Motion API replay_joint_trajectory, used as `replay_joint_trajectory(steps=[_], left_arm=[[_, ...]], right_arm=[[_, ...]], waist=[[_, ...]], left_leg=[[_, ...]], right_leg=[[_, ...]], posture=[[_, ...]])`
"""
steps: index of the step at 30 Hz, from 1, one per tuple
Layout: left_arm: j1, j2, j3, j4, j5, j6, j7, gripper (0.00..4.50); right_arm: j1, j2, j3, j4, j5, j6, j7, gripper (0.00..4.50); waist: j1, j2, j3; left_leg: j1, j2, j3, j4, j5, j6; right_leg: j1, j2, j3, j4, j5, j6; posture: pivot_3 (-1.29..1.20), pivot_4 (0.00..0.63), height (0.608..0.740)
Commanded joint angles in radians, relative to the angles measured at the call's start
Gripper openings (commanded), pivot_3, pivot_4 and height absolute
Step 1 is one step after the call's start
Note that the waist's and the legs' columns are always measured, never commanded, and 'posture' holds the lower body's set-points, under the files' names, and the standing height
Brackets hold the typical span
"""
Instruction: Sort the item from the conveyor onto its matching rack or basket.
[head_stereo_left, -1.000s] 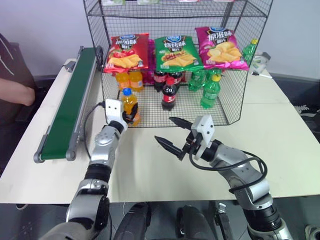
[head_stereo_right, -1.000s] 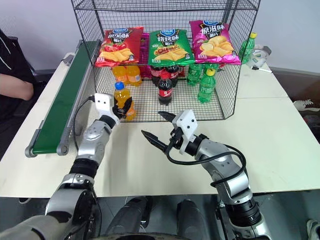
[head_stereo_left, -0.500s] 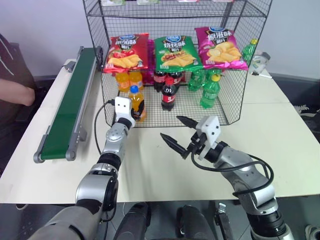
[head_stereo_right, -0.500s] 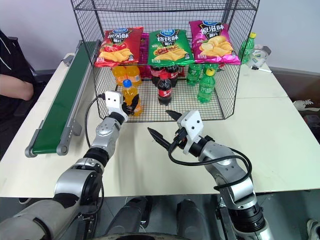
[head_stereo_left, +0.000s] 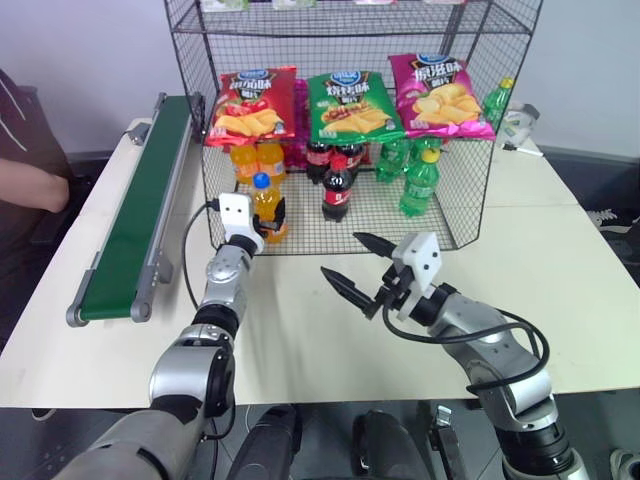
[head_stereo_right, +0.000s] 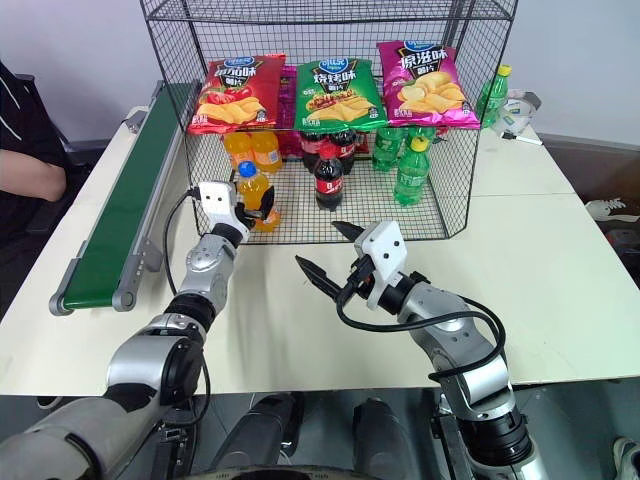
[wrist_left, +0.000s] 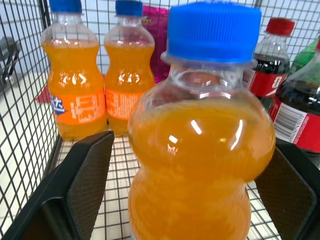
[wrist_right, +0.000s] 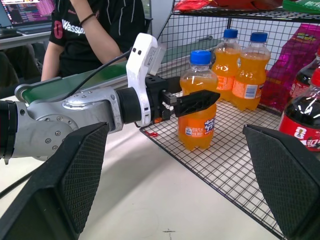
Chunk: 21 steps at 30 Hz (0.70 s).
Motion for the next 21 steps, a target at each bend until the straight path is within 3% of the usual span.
replay_joint_trajectory(steps=[1,14,21], left_arm=[[0.059,0.018,0.003,-0.151,-0.024,0.01,-0.045,4.41],[0.282,0.11,-0.023,-0.707,-0.067,0.38,-0.108,4.41],[0.298,0.122,-0.027,-0.771,-0.084,0.453,-0.122,4.41]], right_arm=[[-0.013,0.004,-0.013,-0.043,0.024,-0.005,0.008,4.5],[-0.011,-0.002,-0.01,-0.048,0.045,0.007,0.021,4.5],[-0.021,0.0,-0.008,-0.038,0.052,0.007,0.031,4.5]], waist=[[-0.003,0.0,0.0],[-0.002,0.0,0.0],[0.004,0.0,0.0]], left_leg=[[0.0,0.0,0.0,0.0,0.0,0.0],[0.0,0.0,0.0,0.0,0.0,0.0],[0.0,0.0,0.0,0.0,0.0,0.0]], right_leg=[[0.0,0.0,0.0,0.0,0.0,0.0],[0.0,0.0,0.001,0.0,0.0,0.0],[0.0,0.0,0.001,0.001,0.0,0.0]], posture=[[0.0,0.15,0.74],[0.0,0.15,0.74],[0.0,0.15,0.74]])
